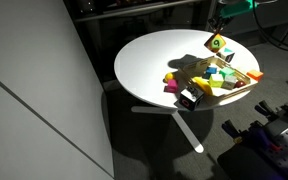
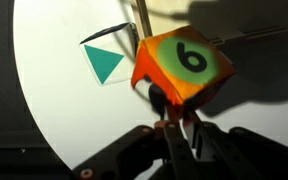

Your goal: Pick up the block with the number six on it from the tray and put it on the table

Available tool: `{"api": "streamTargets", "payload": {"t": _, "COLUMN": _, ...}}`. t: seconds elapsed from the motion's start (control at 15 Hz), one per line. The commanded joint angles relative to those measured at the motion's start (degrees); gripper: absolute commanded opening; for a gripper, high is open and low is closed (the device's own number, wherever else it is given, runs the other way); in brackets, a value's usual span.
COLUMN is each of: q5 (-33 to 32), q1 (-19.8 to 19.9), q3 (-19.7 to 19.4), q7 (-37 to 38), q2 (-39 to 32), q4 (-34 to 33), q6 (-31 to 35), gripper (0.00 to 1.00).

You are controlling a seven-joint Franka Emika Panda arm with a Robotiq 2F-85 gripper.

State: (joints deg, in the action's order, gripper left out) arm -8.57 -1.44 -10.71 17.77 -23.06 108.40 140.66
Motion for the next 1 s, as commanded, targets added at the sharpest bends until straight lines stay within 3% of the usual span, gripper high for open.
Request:
{"api": "streamTargets", "payload": {"t": 0.0, "q5": 1.3, "q1": 0.8, "q3": 0.8, "q7": 1.3, "q2": -0.7, "q4": -2.0, "q6": -0.5, "gripper": 0.47}}
{"api": "streamTargets", "payload": {"t": 0.47, "q5": 4.1, "q1": 1.1, "q3": 2.6, "q7": -0.9, "q2": 2.2, "q4": 0.5, "q6": -3.9, "gripper": 0.99}}
{"api": "streamTargets", "payload": {"t": 0.93, "q5": 3.3, "q1": 0.6, "q3": 3.6, "q7": -1.1, "q2": 4.7, "q4": 3.8, "q6": -10.3, "gripper": 1.0}}
